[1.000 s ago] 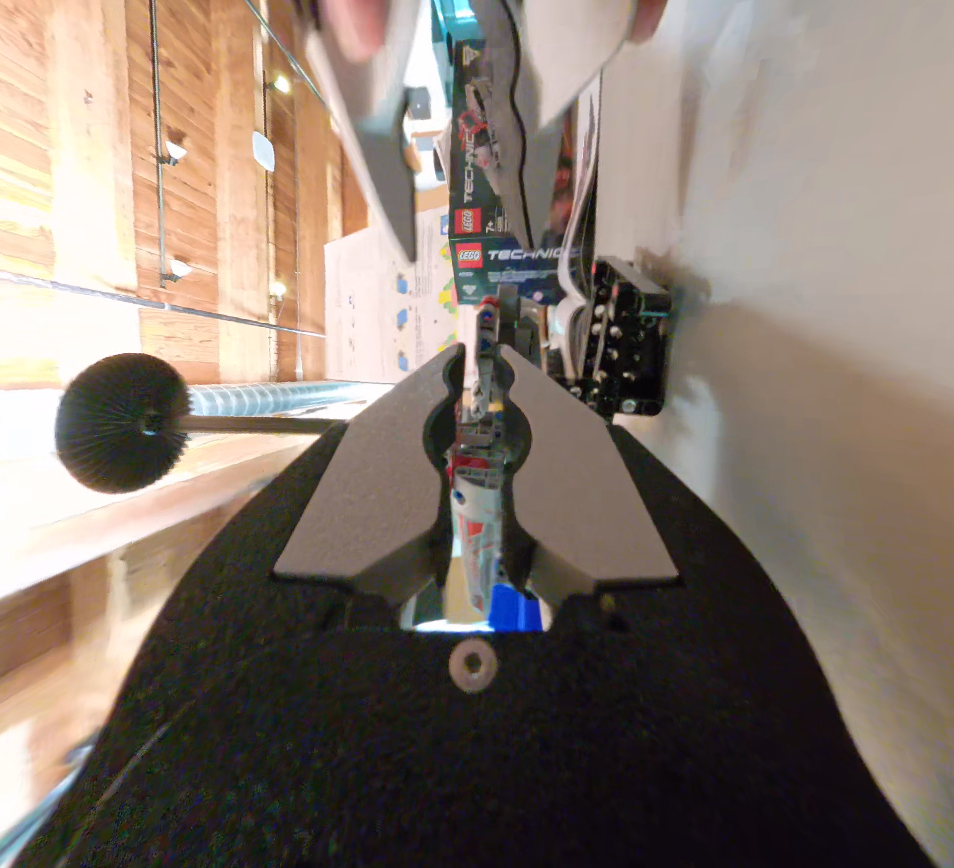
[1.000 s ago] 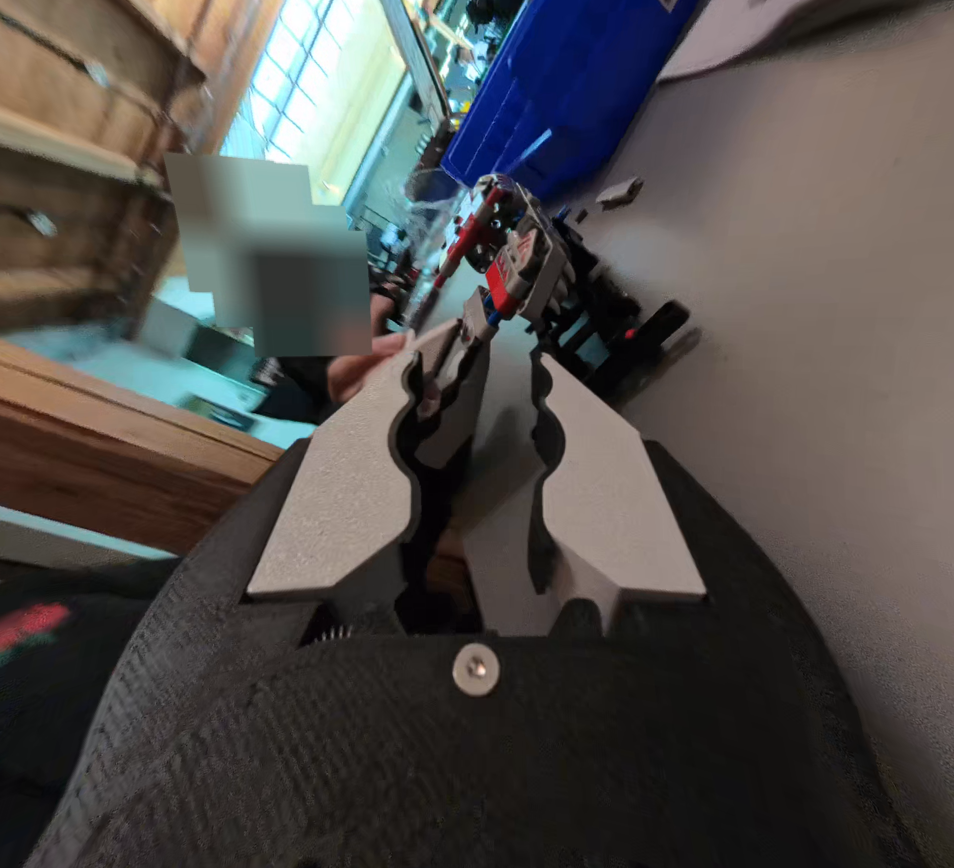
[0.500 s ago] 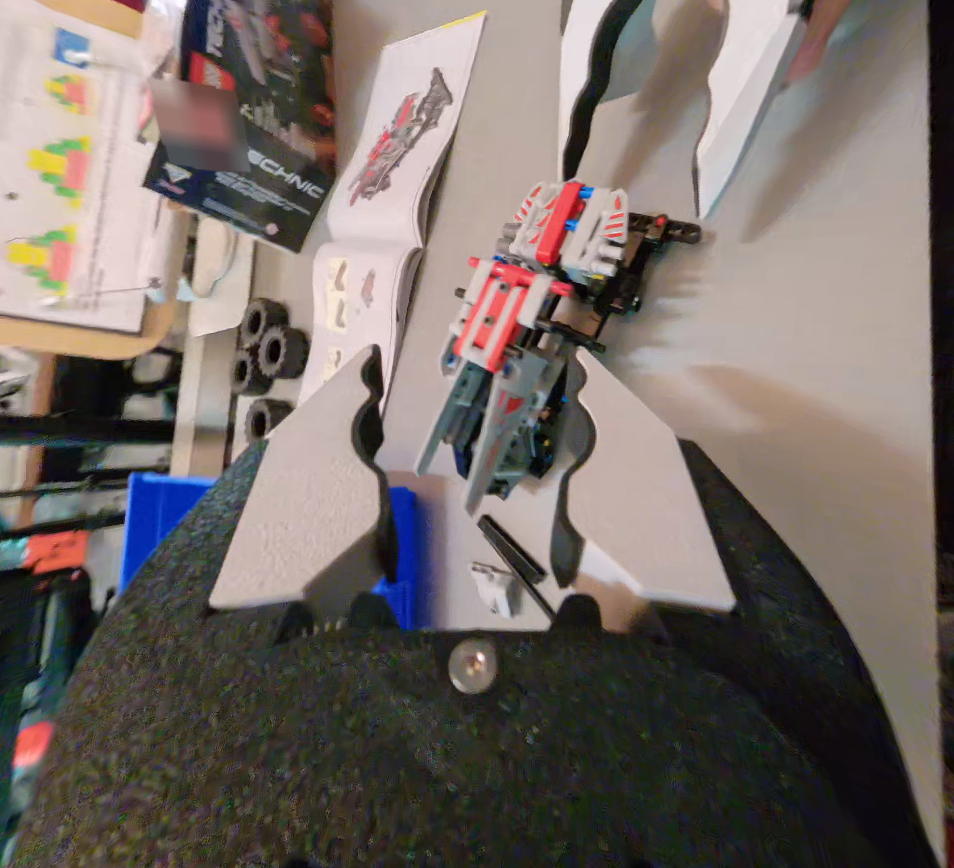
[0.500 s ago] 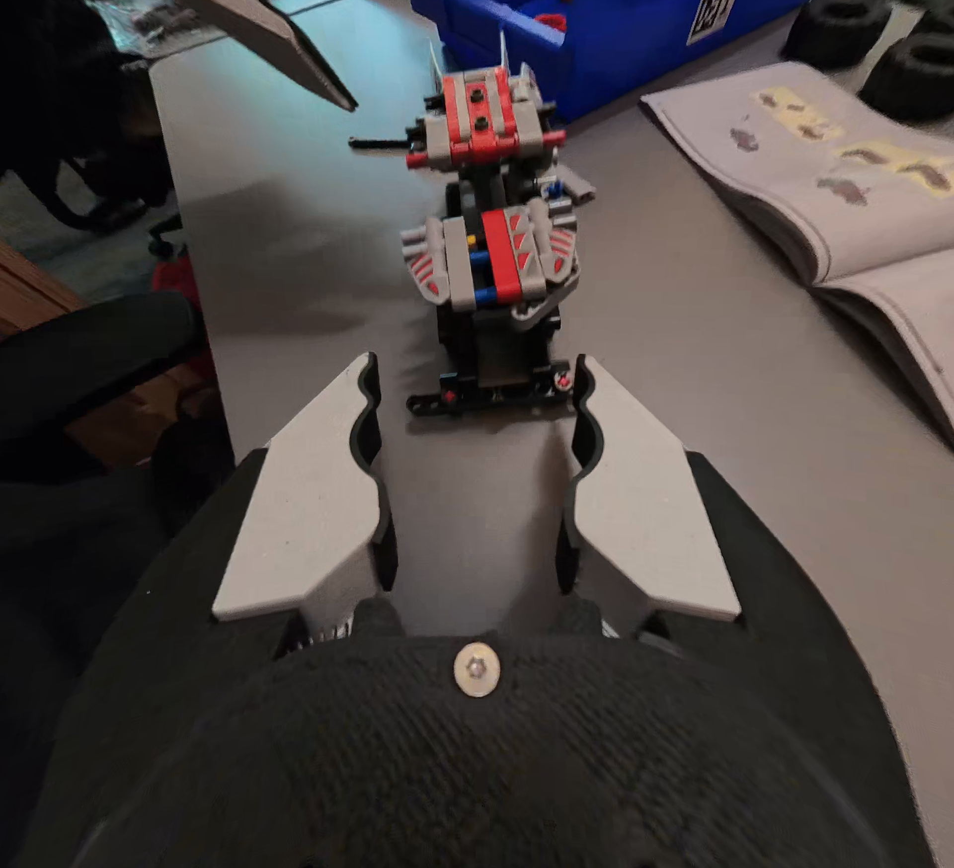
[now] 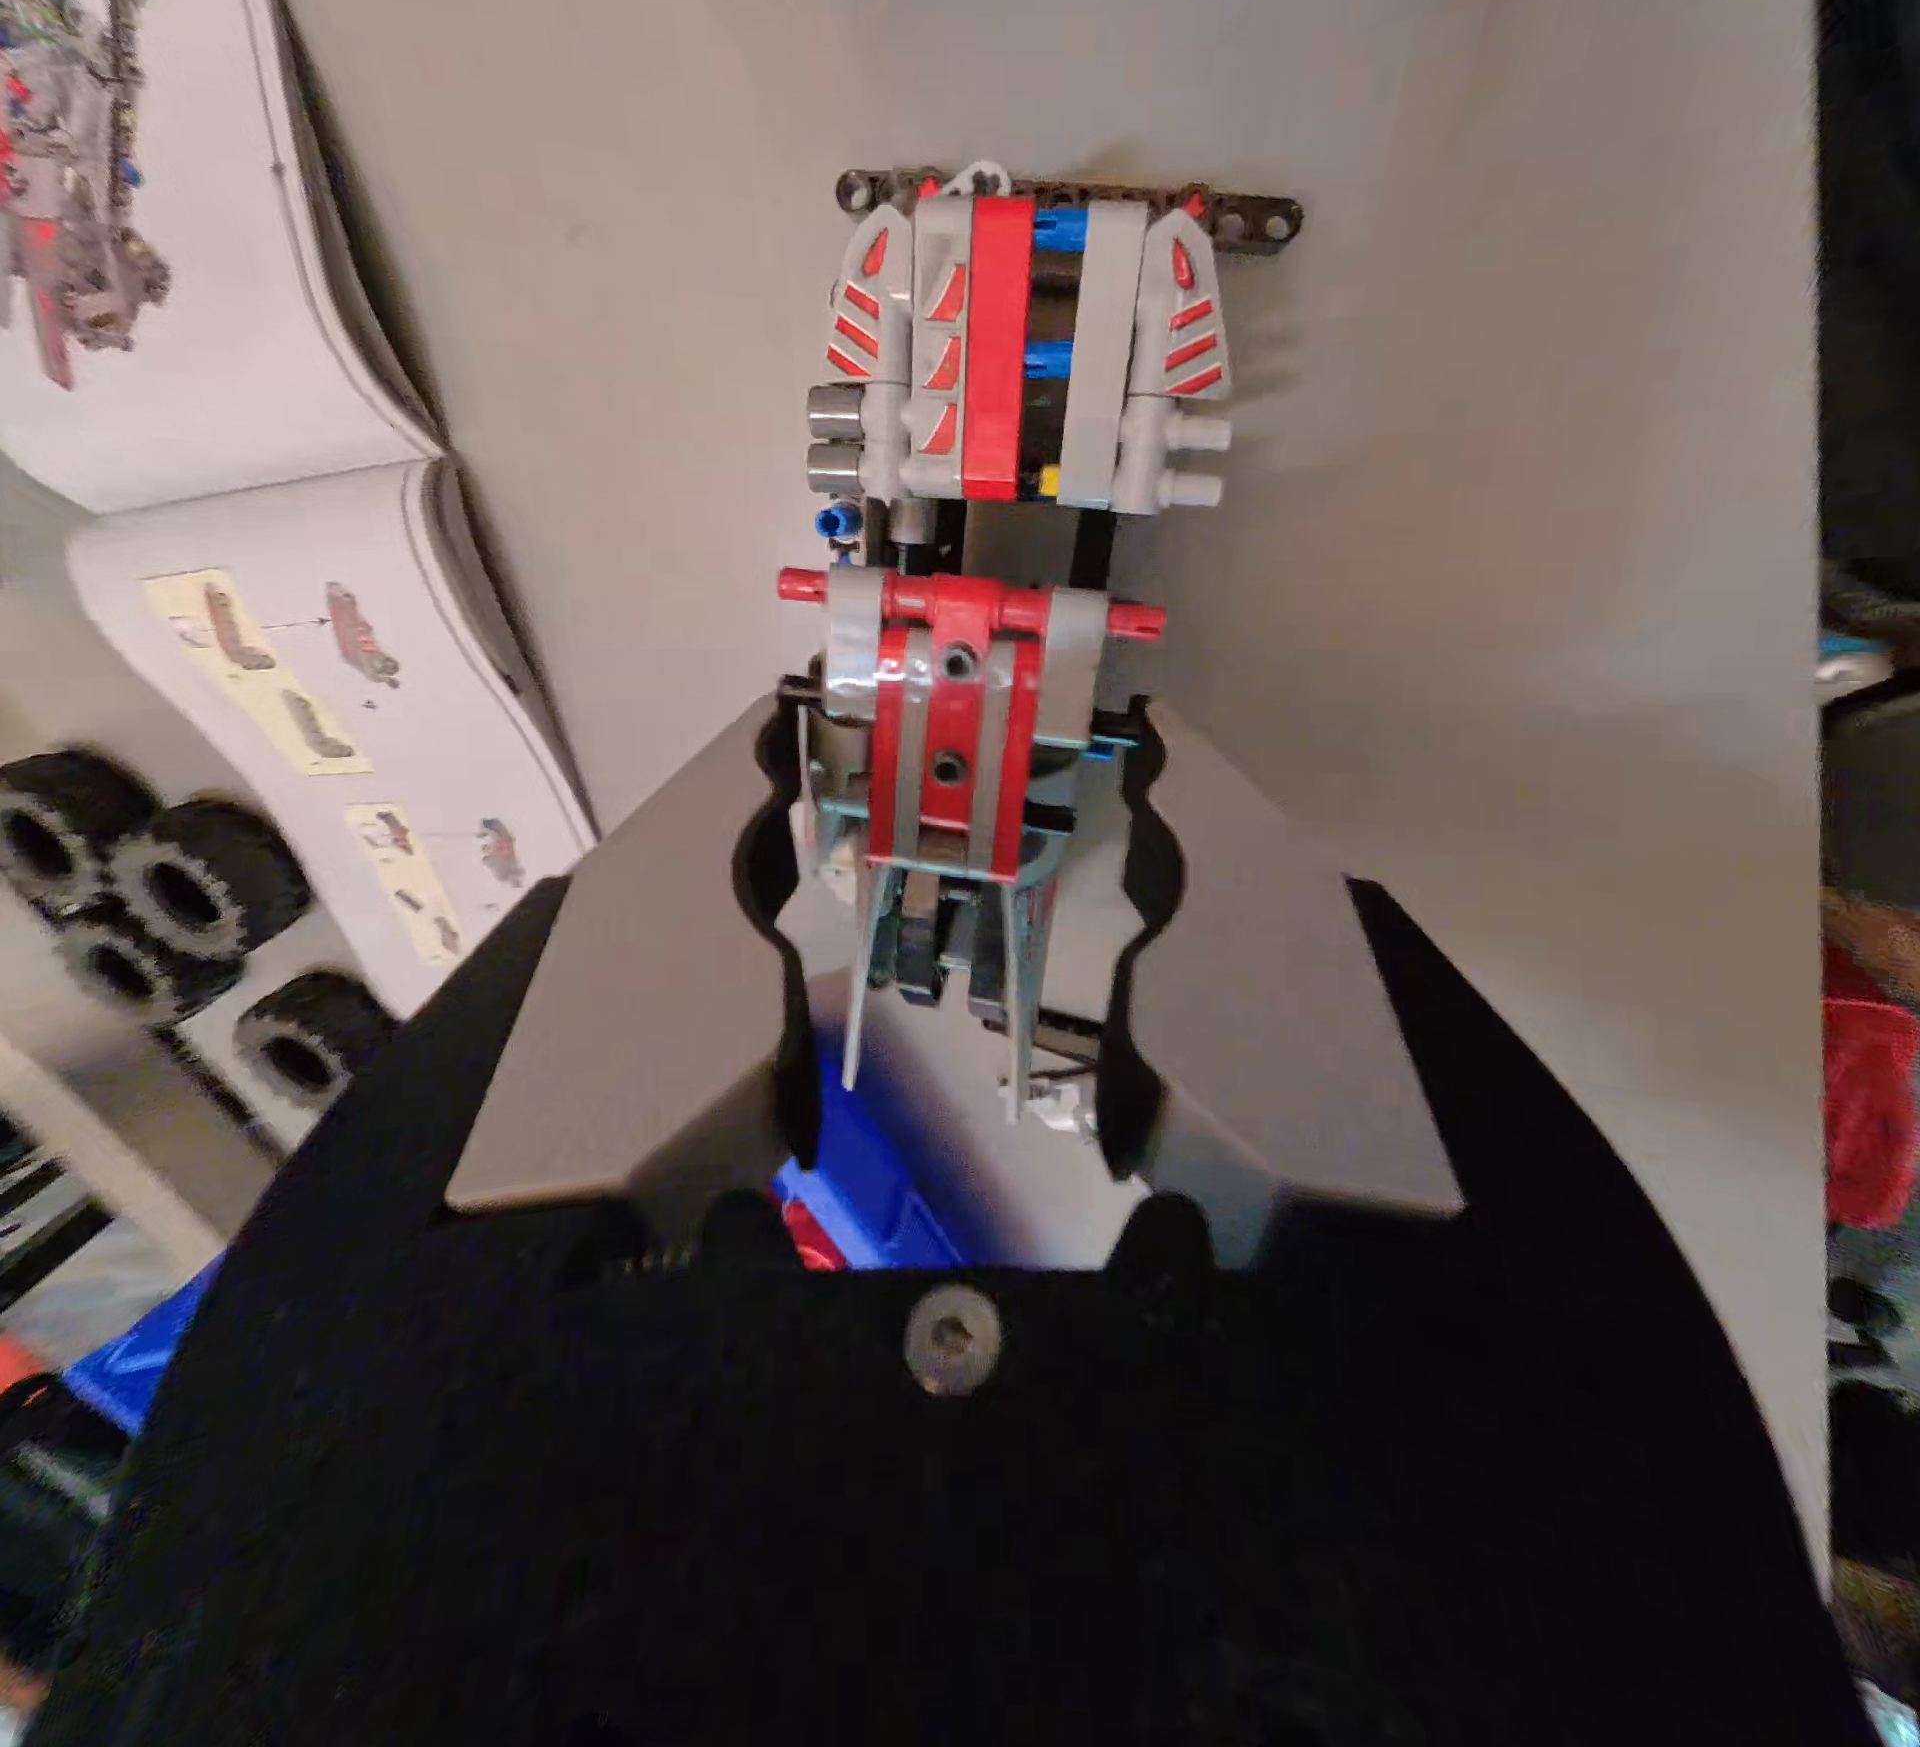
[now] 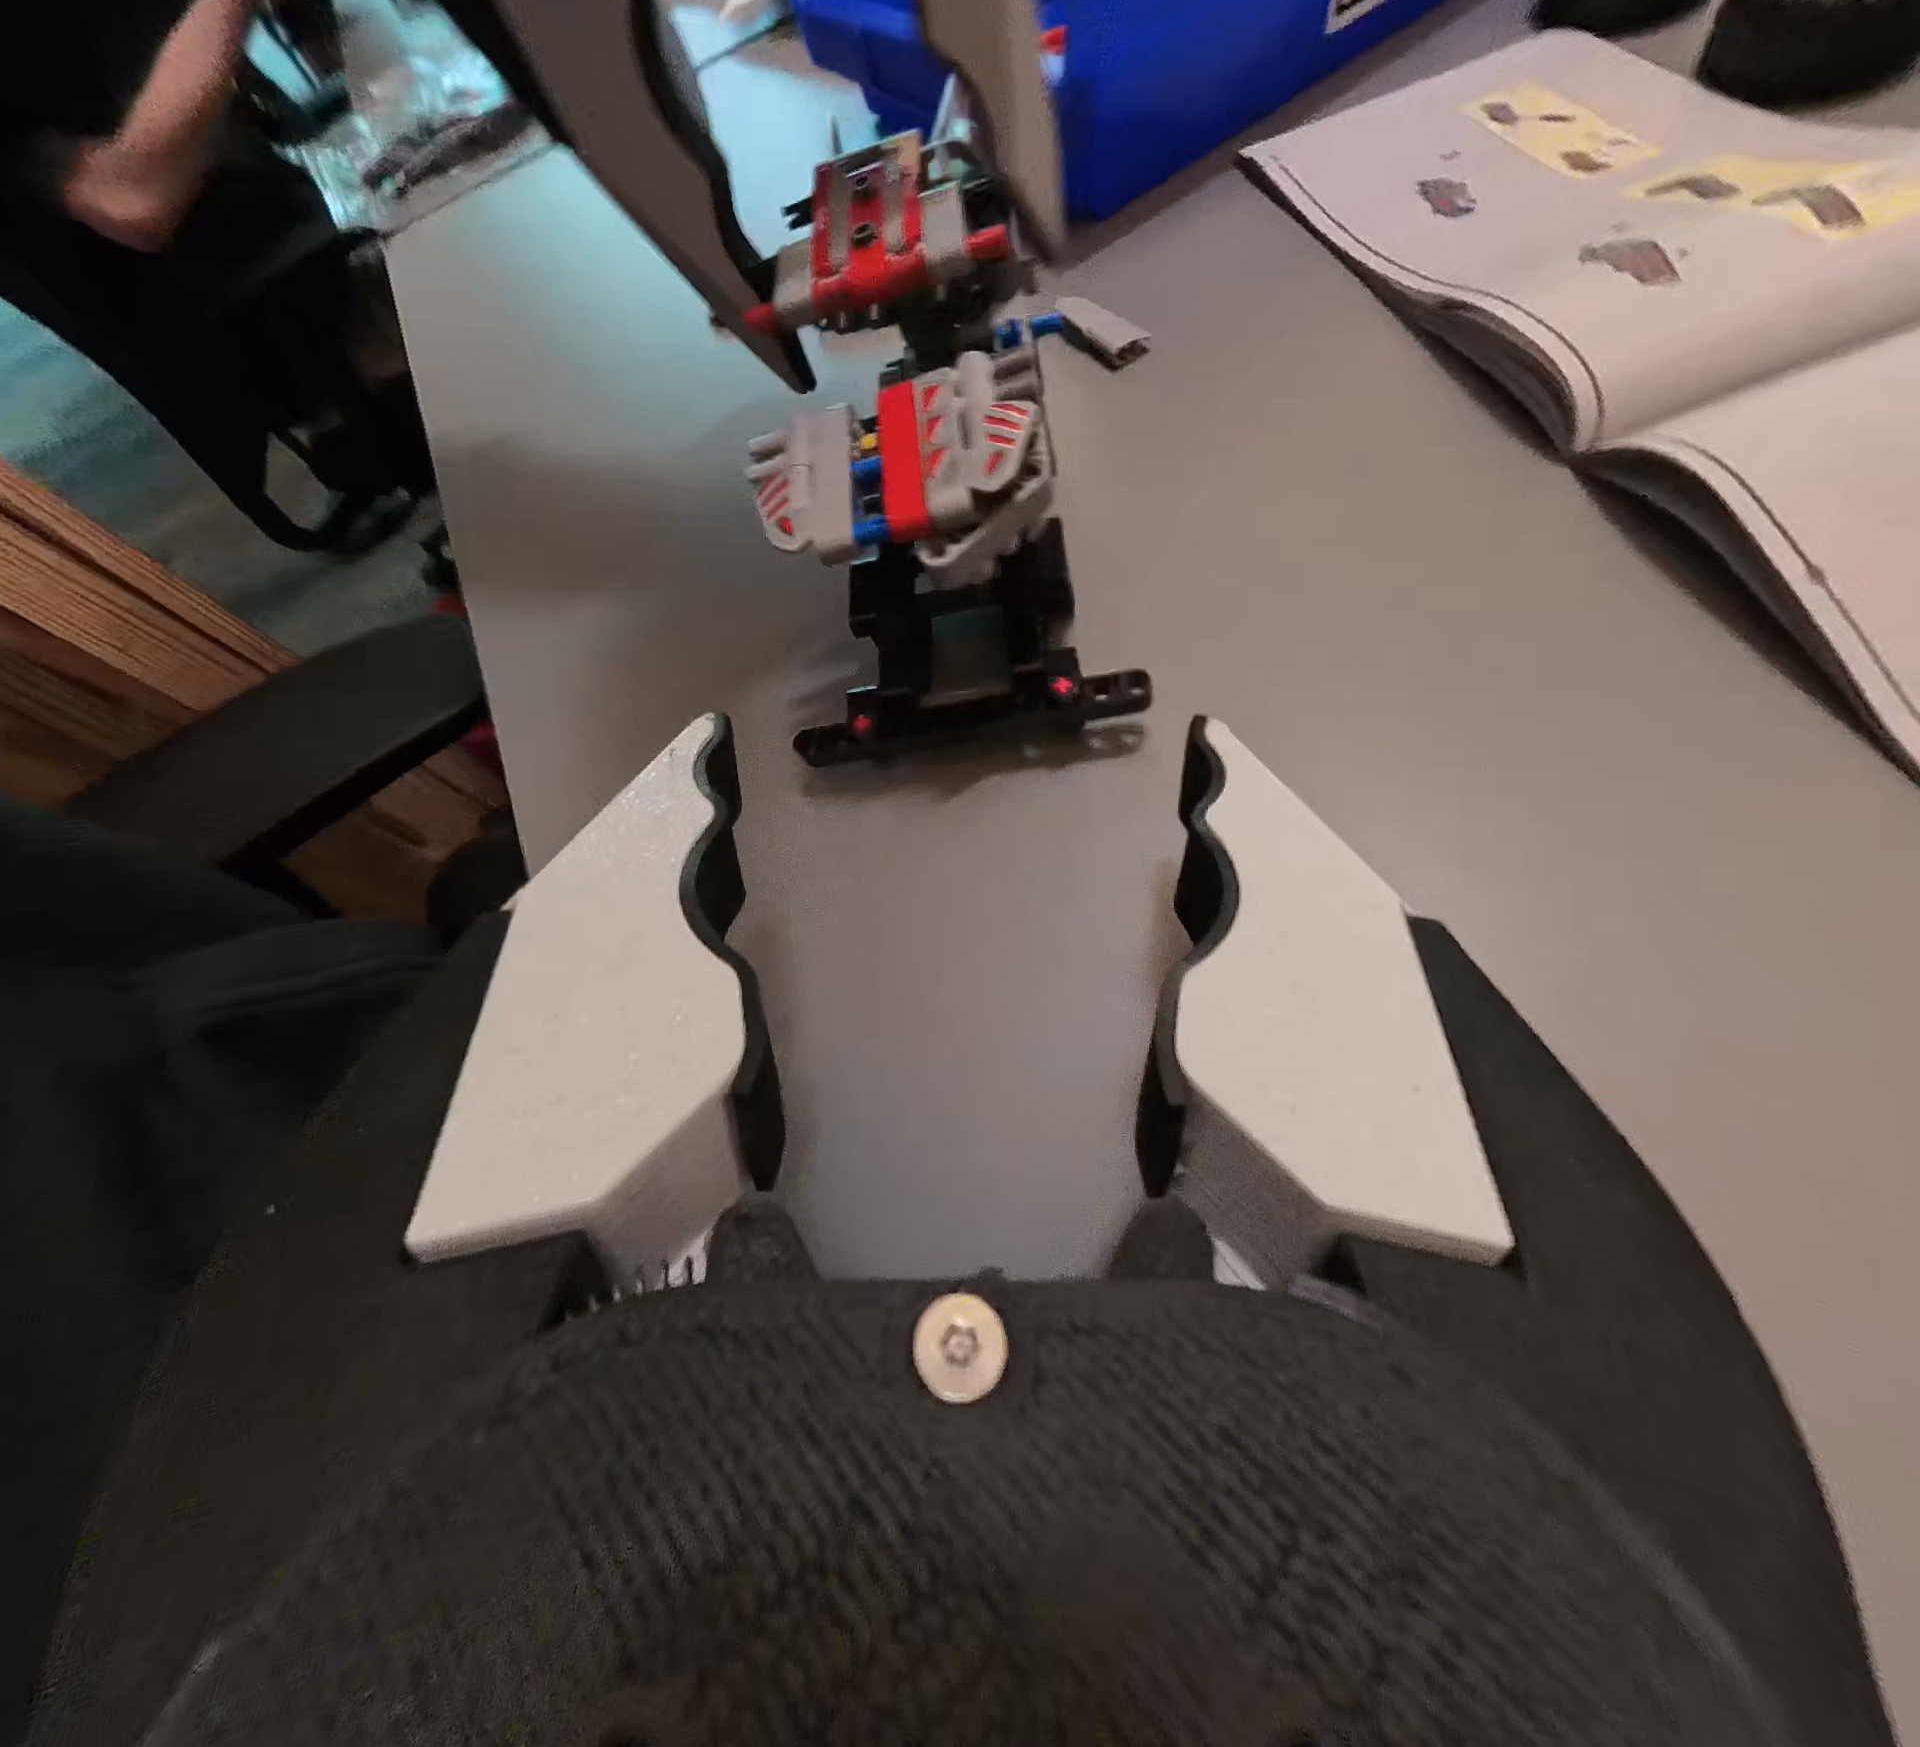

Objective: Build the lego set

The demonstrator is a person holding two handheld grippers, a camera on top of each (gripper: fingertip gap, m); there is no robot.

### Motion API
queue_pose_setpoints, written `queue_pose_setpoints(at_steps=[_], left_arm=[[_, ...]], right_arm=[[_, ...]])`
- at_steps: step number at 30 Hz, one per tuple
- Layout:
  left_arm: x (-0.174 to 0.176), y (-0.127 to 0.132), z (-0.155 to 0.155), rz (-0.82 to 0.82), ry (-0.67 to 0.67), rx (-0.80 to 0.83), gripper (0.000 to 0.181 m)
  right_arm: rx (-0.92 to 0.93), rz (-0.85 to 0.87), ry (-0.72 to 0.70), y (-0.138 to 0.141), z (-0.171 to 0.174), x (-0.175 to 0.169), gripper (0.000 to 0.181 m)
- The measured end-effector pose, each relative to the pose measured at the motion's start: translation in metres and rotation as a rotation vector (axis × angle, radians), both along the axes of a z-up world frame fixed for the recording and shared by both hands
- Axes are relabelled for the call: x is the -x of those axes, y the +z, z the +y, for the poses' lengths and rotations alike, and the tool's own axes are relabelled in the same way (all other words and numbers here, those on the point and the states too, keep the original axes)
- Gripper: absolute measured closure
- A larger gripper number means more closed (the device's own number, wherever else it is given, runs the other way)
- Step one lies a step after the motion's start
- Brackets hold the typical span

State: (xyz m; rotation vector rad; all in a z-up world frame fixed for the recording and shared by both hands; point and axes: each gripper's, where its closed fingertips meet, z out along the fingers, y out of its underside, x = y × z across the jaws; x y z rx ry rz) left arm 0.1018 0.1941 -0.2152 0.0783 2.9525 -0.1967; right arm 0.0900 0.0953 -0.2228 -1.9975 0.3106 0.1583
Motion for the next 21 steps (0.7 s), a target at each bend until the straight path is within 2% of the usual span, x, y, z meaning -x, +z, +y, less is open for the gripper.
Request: queue_pose_setpoints(at_steps=[3, 5, 8, 10, 13, 16, 18, 21], left_arm=[[0.002, 0.005, -0.008, -0.183, 0.048, 0.036, 0.123], [0.005, 0.007, -0.013, -0.316, 0.092, 0.080, 0.124], [0.004, 0.014, -0.014, -0.607, 0.137, 0.106, 0.124], [0.005, 0.020, -0.018, -0.822, 0.149, 0.118, 0.125], [0.012, 0.033, -0.032, -1.119, 0.123, 0.144, 0.126], [0.015, 0.045, -0.049, -1.318, 0.110, 0.230, 0.136], [0.007, 0.046, -0.049, -1.324, 0.190, 0.317, 0.136], [-0.005, 0.035, -0.048, -1.241, 0.299, 0.434, 0.135]], right_arm=[[-0.092, 0.128, -0.045, 0.008, -0.014, -0.009, 0.097], [-0.105, 0.227, -0.082, 0.003, -0.023, -0.017, 0.095], [-0.151, 0.319, -0.095, 0.003, -0.028, -0.024, 0.096], [-0.202, 0.343, -0.110, 0.009, -0.026, -0.033, 0.104], [-0.279, 0.361, -0.007, 0.022, -0.011, -0.031, 0.111], [-0.300, 0.258, 0.111, 0.034, -0.002, -0.017, 0.146], [-0.269, 0.049, 0.020, 0.035, -0.005, -0.030, 0.166], [-0.230, -0.194, -0.053, 0.041, -0.012, -0.038, 0.166]])
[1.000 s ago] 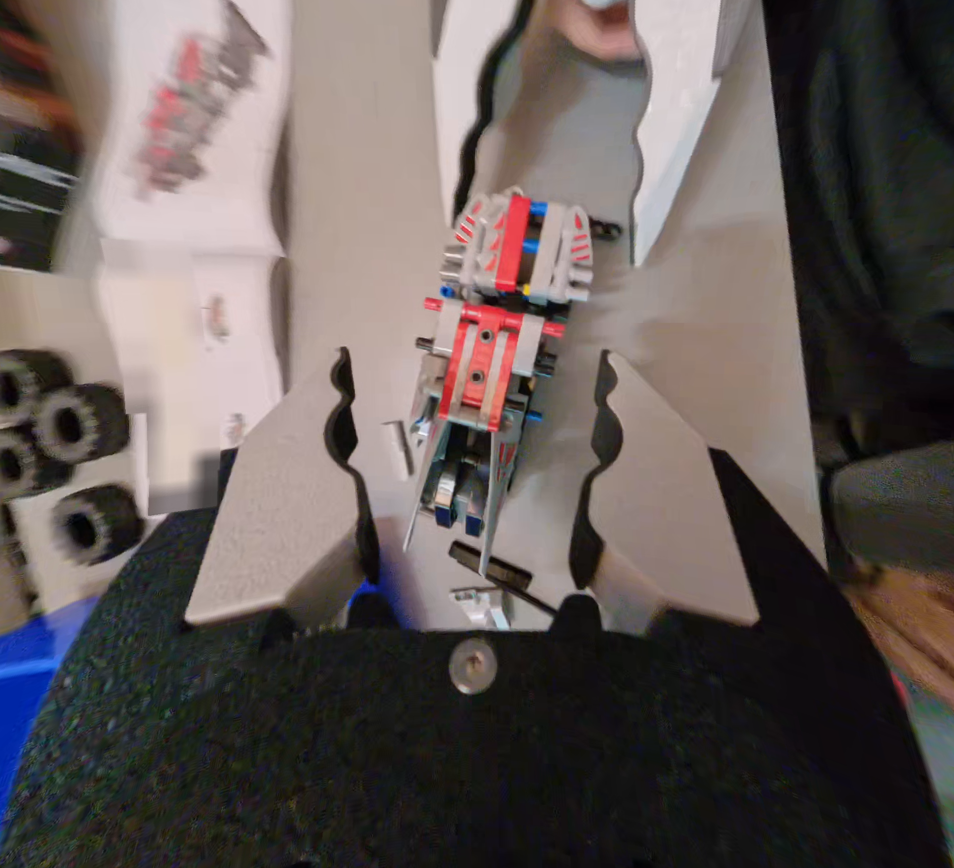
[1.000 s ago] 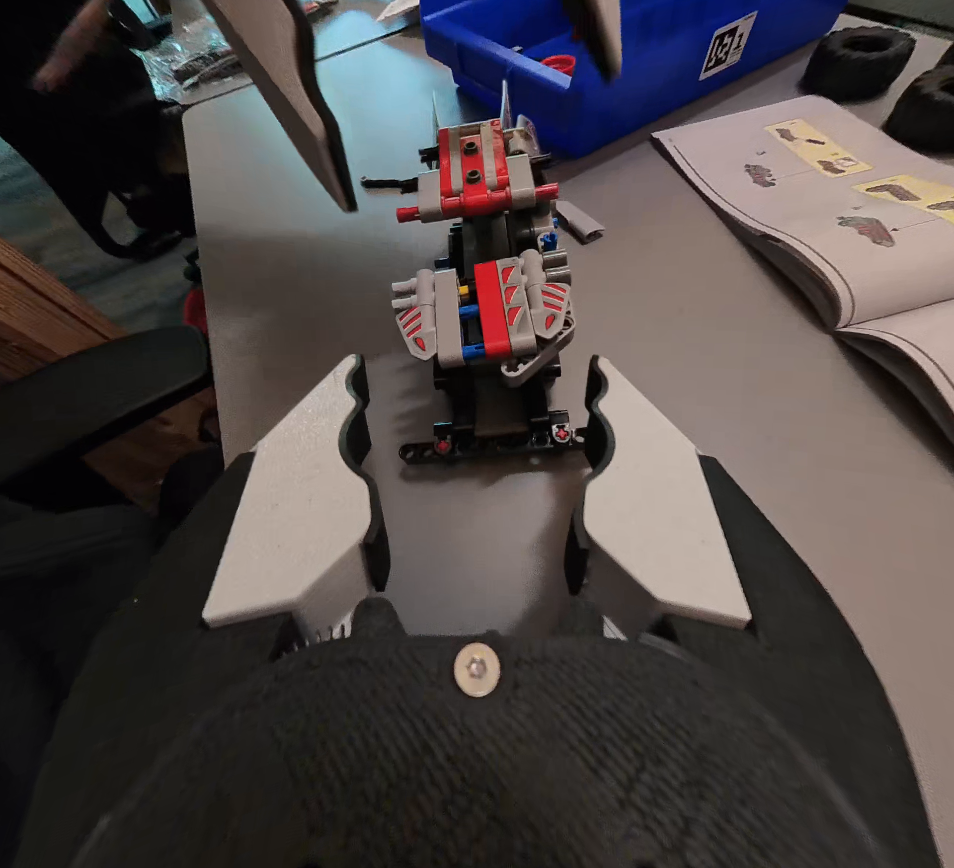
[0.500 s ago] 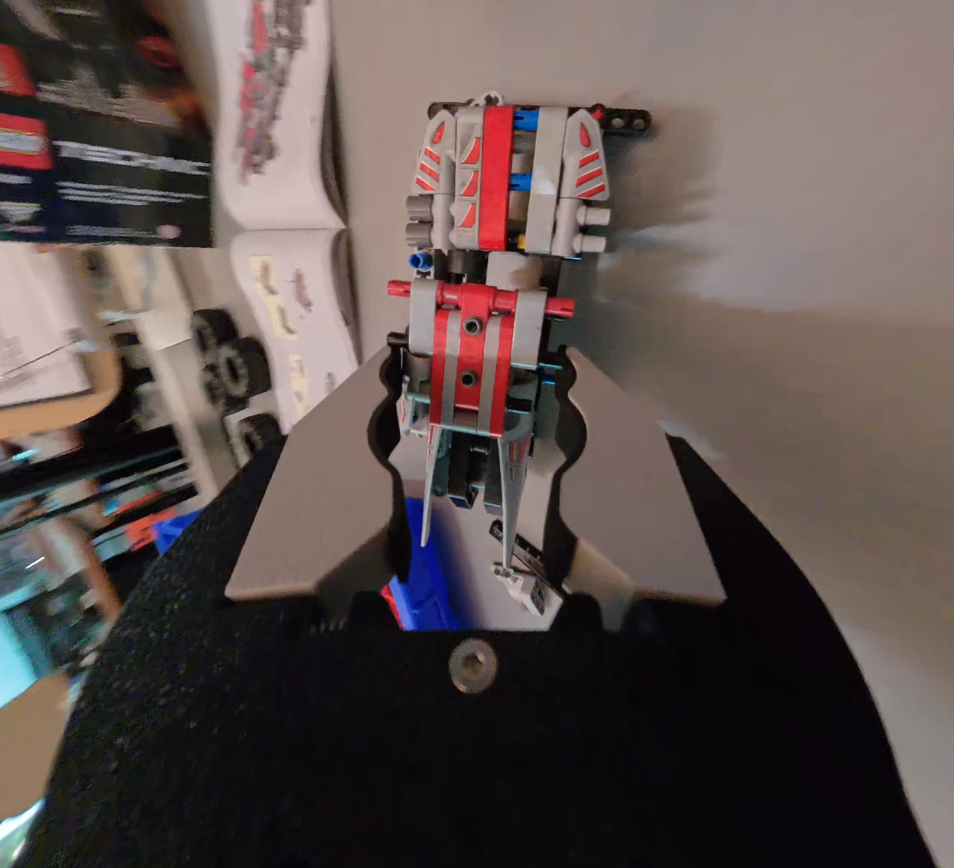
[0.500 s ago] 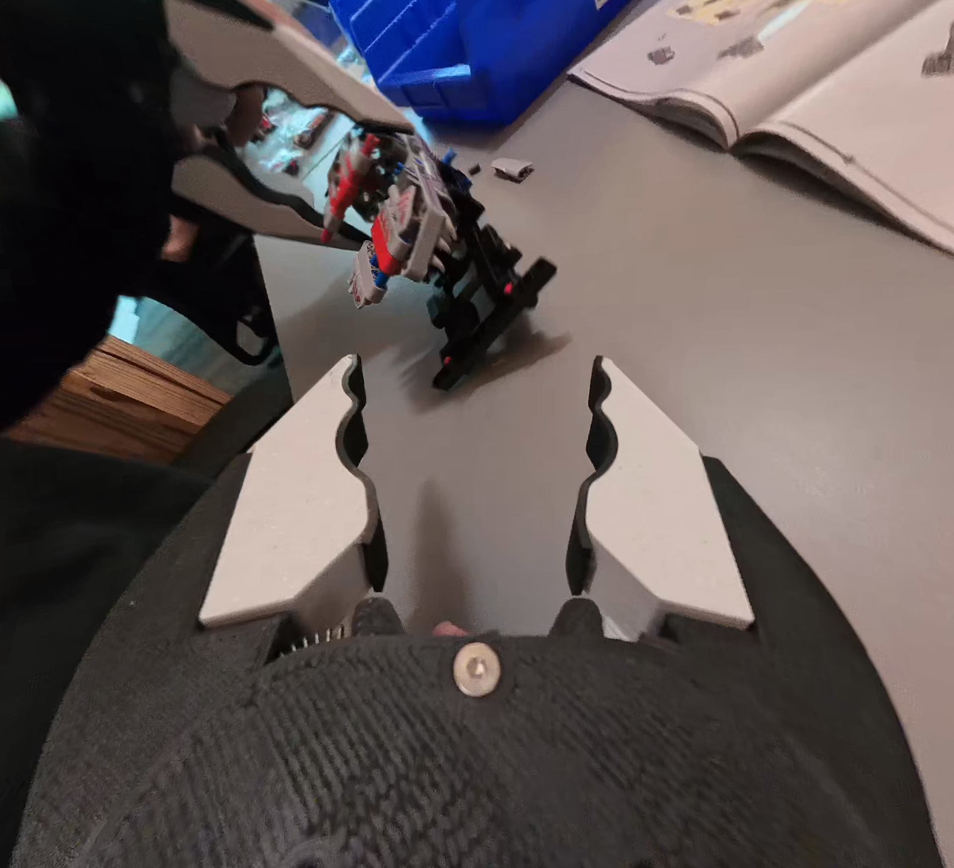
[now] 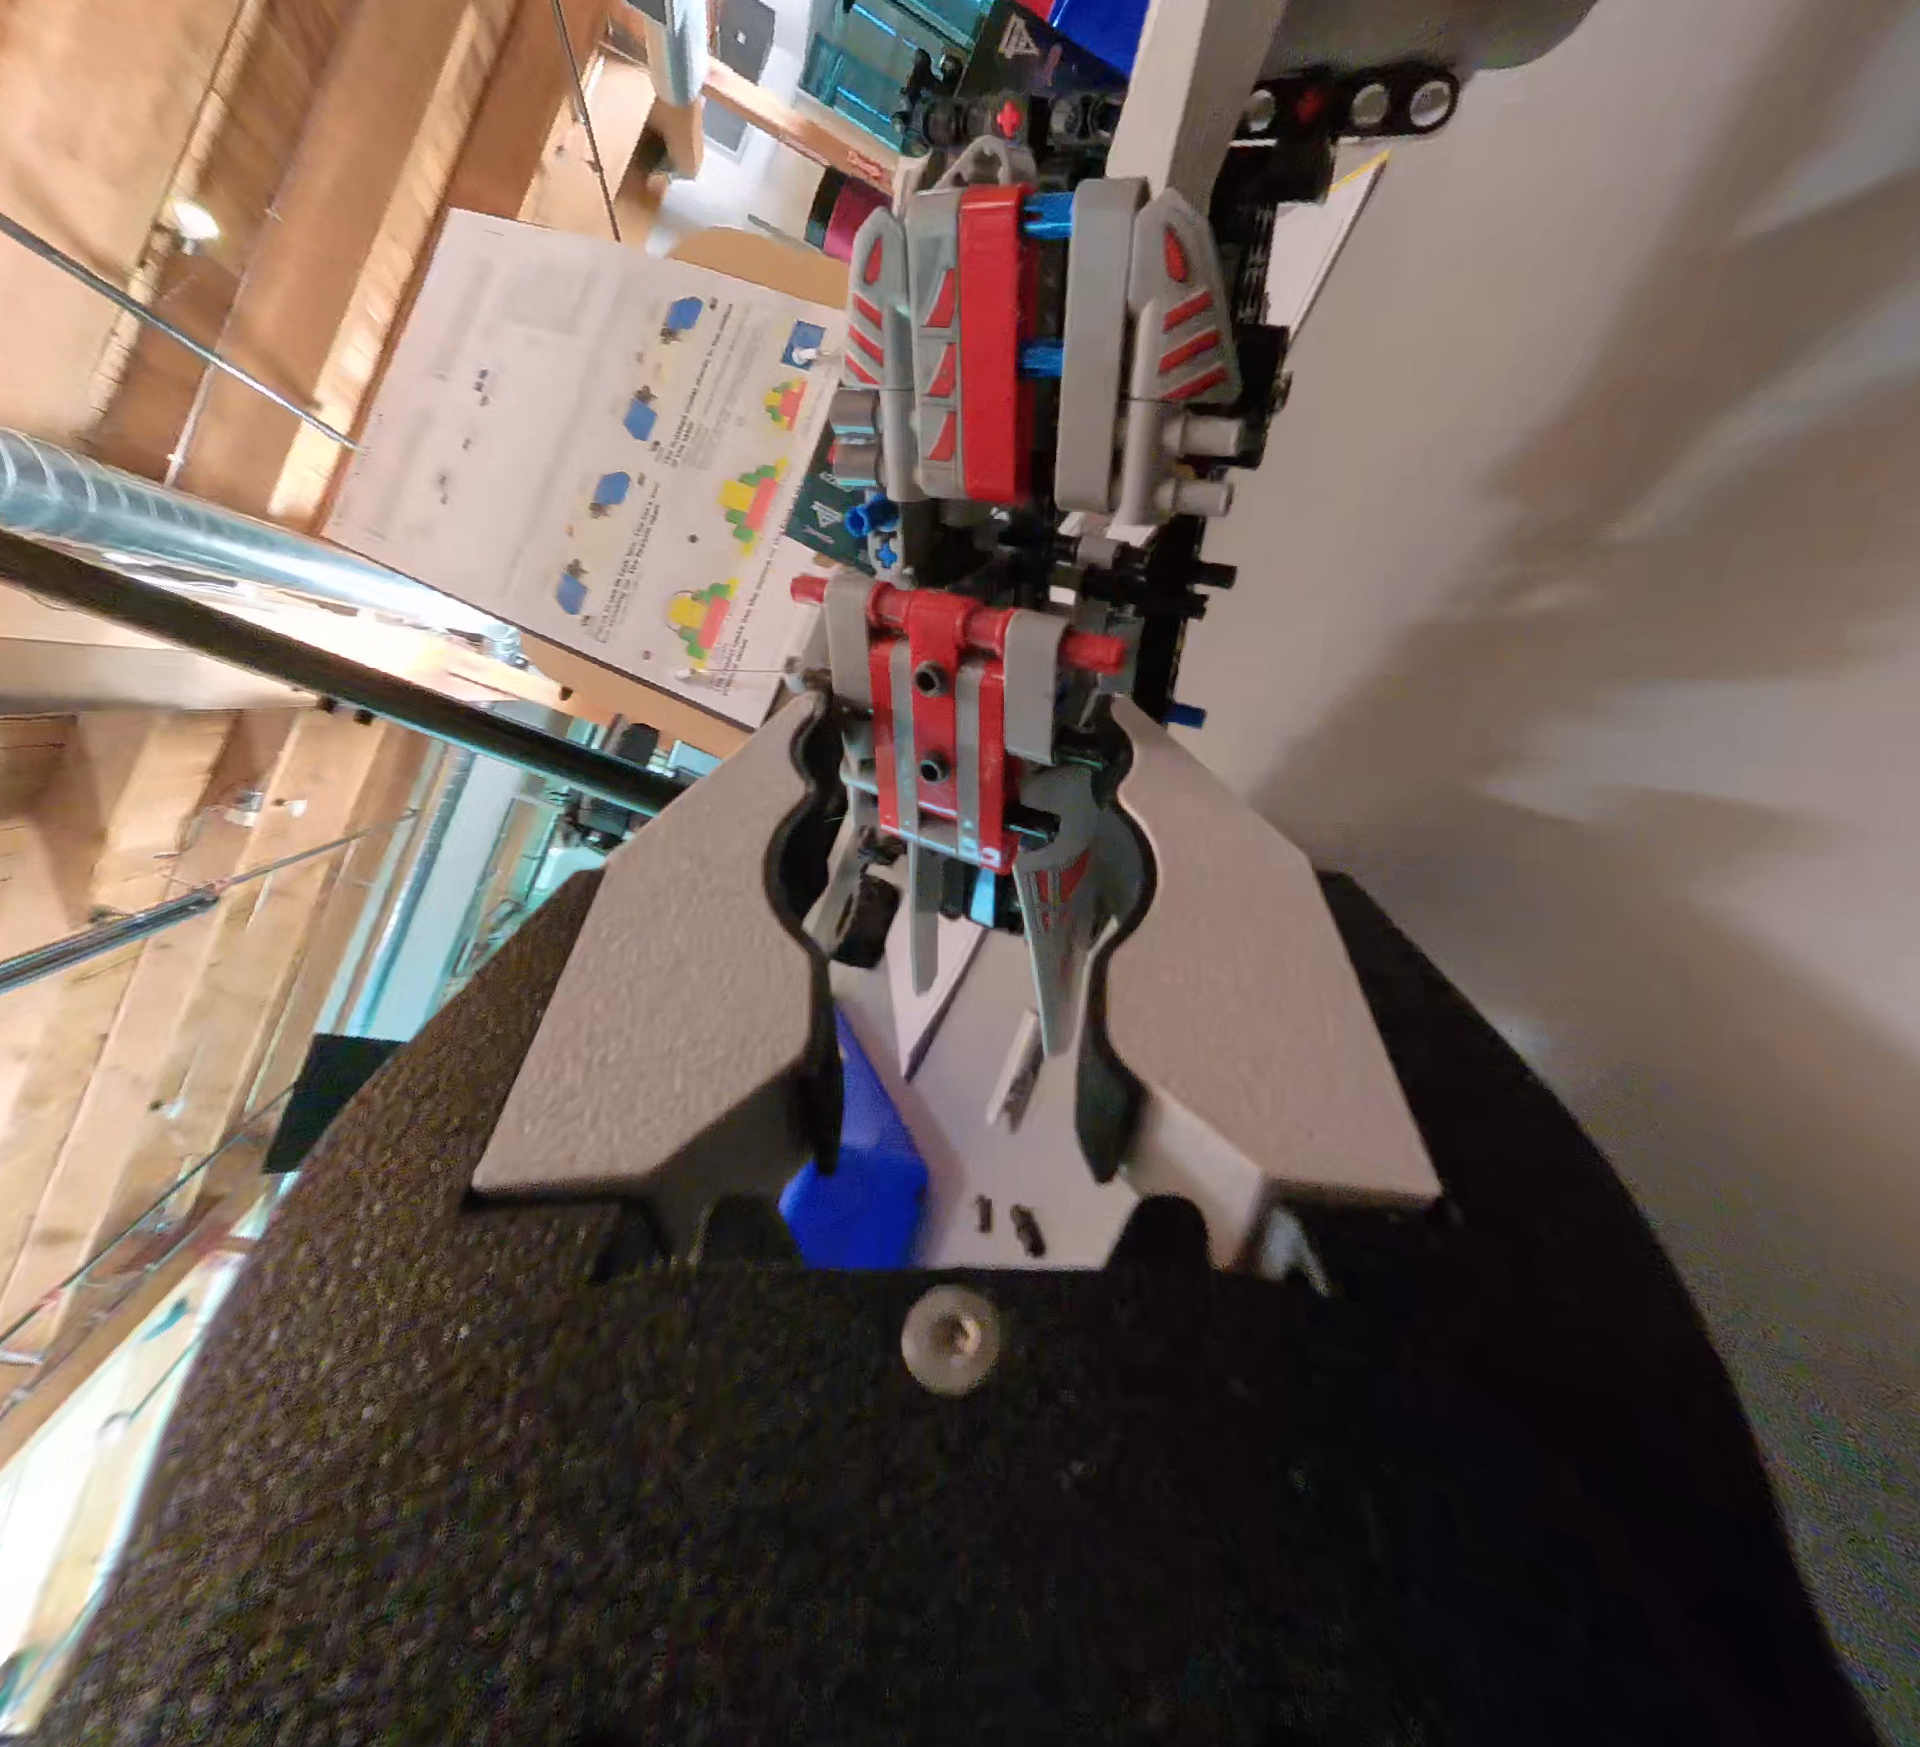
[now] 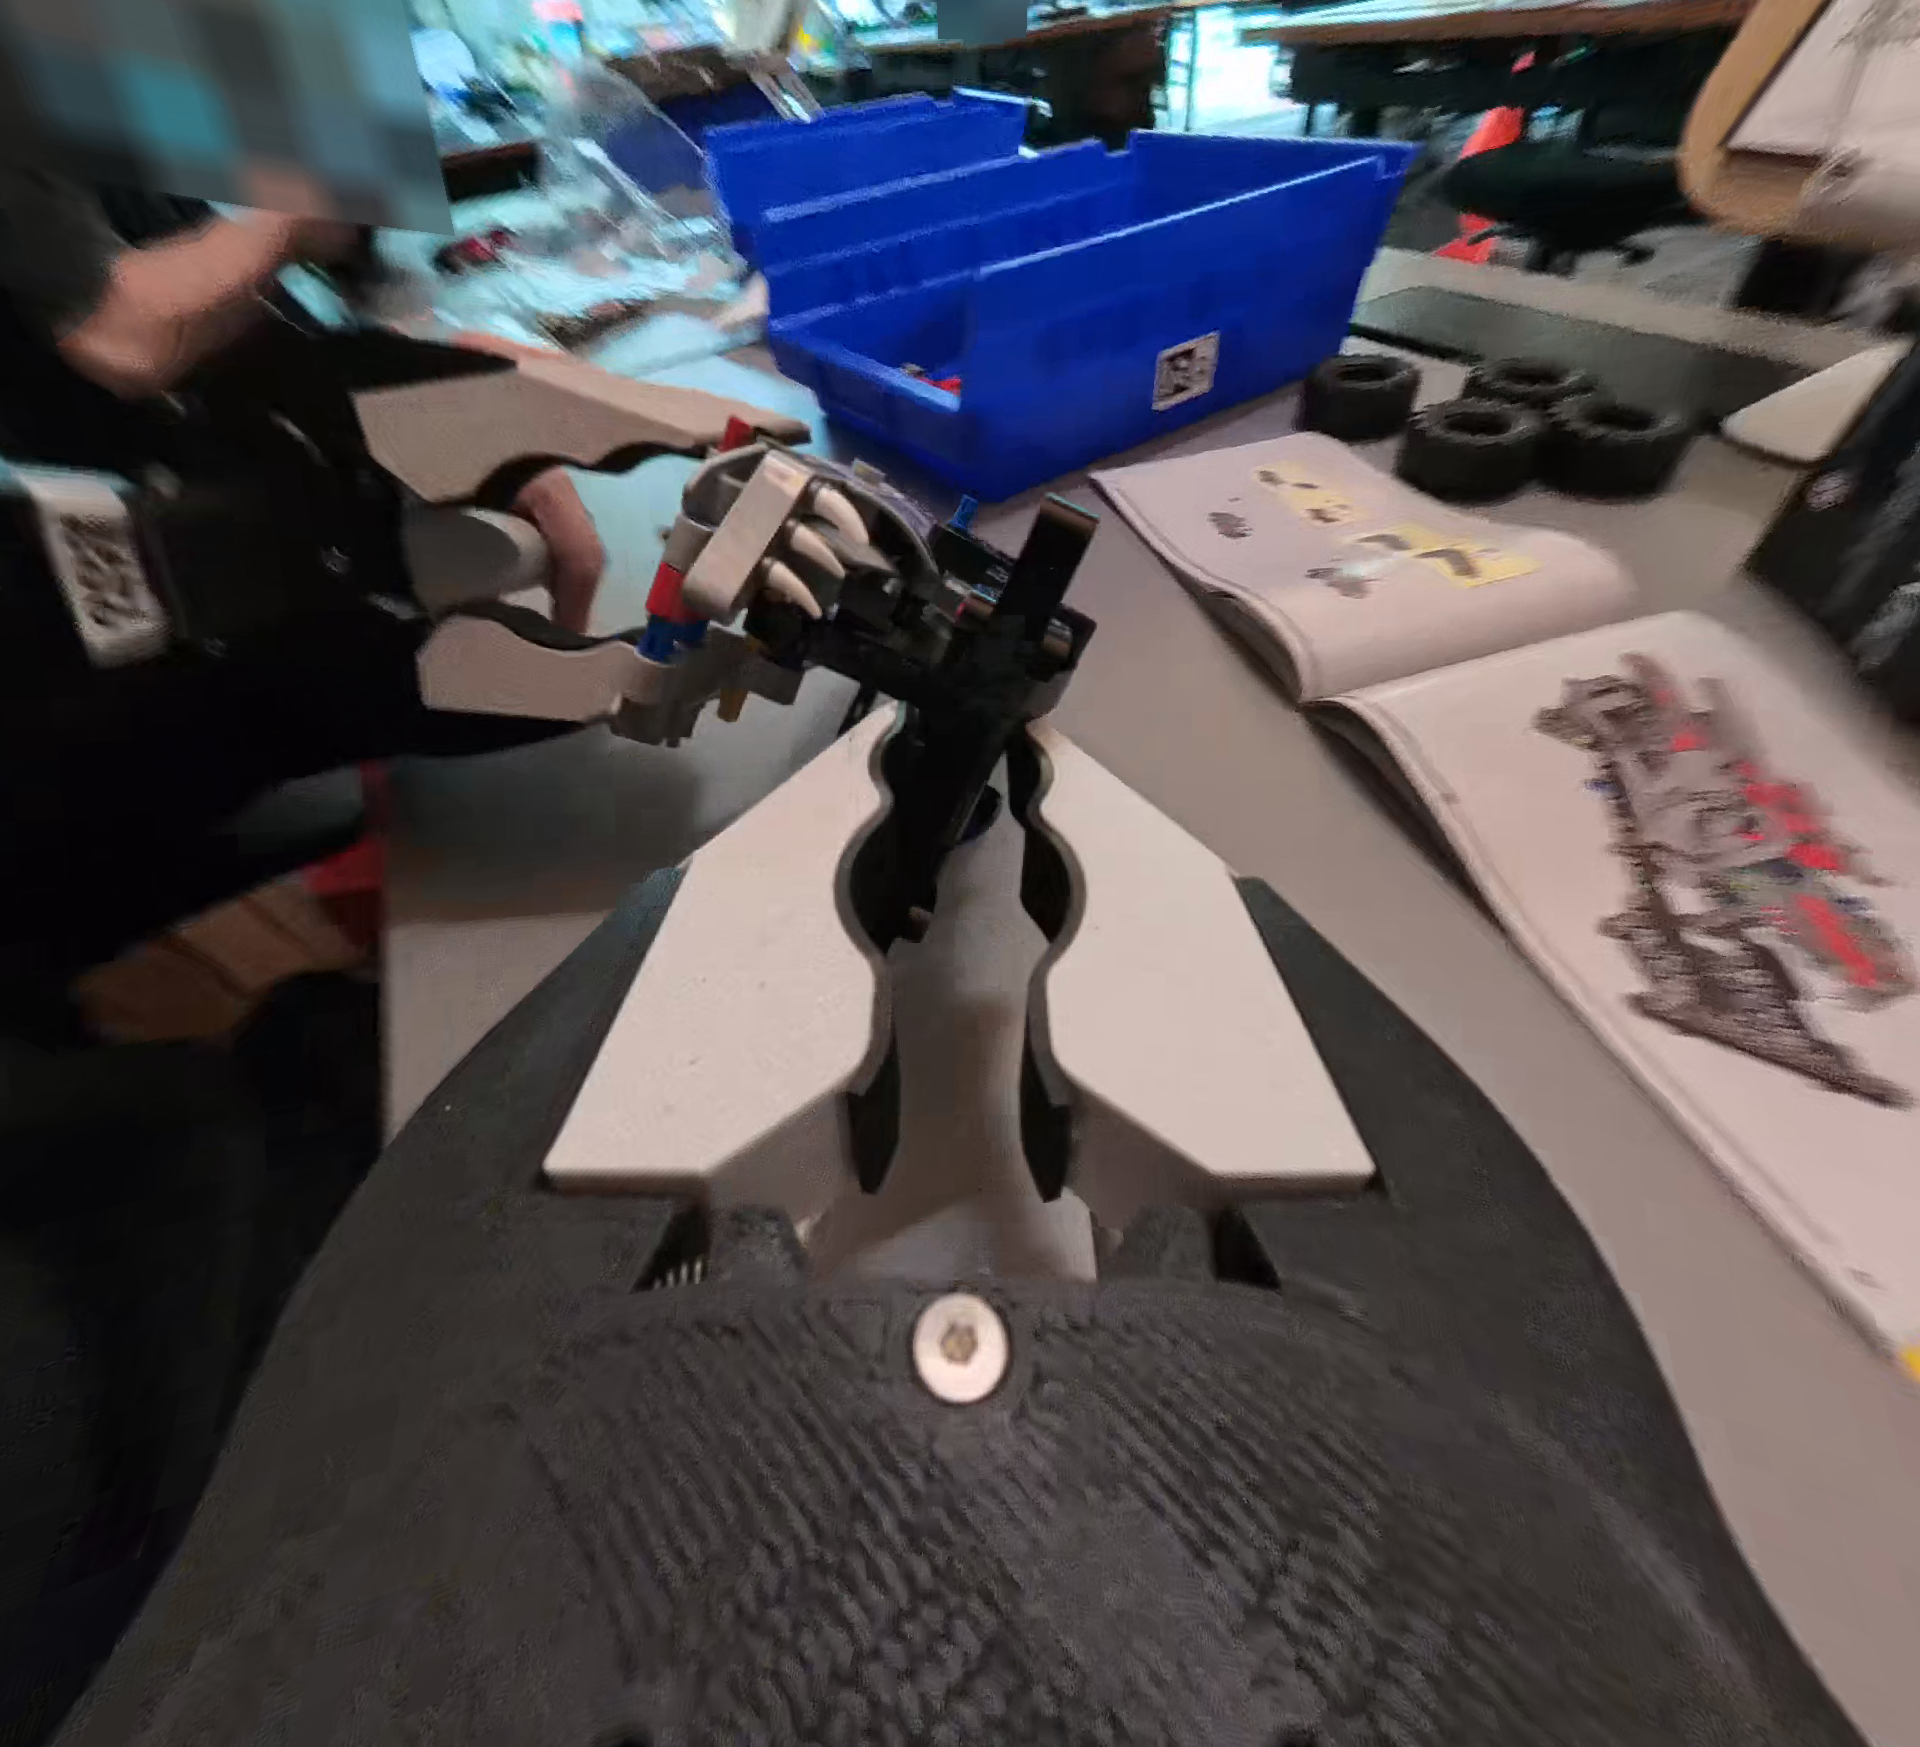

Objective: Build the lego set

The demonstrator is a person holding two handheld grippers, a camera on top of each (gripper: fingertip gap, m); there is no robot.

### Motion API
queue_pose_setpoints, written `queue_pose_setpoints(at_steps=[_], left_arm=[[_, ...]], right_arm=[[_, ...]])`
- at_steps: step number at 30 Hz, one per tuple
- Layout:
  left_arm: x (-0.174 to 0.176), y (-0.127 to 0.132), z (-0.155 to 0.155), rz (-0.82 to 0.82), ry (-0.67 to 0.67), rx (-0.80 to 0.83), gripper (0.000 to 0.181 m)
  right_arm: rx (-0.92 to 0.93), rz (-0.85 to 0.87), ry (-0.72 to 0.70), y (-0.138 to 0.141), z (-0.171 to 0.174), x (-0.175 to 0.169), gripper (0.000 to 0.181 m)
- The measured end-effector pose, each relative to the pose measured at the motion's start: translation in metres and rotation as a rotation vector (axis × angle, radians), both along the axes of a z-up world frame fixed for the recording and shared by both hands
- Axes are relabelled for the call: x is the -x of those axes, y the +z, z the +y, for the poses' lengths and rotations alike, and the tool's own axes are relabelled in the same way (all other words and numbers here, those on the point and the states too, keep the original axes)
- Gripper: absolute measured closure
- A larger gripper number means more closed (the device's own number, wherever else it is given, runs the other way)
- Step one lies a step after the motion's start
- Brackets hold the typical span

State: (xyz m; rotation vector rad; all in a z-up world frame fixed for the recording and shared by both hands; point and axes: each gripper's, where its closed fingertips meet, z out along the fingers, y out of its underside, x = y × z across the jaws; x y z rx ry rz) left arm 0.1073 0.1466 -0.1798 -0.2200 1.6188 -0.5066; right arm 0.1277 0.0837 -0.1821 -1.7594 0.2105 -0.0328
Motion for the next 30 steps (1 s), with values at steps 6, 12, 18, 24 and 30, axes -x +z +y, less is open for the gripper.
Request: queue_pose_setpoints(at_steps=[6, 12, 18, 24, 30], left_arm=[[-0.005, -0.013, 0.000, 0.049, 0.037, -0.054, 0.114], [0.013, -0.032, 0.010, 0.154, 0.039, 0.077, 0.115], [0.040, -0.036, -0.006, 0.418, -0.107, 0.412, 0.128], [0.077, -0.045, -0.015, 0.804, -0.076, 0.887, 0.145], [0.080, -0.056, -0.025, 0.931, -0.045, 1.173, 0.145]], right_arm=[[0.121, -0.597, -0.268, 0.027, -0.016, -0.007, 0.172], [0.180, -0.936, -0.336, 0.044, -0.016, 0.007, 0.174], [0.308, -1.158, -0.187, 0.013, 0.006, 0.045, 0.173], [0.364, -1.274, -0.121, -0.005, 0.027, 0.070, 0.170], [0.350, -1.176, -0.089, -0.008, 0.032, 0.073, 0.168]])
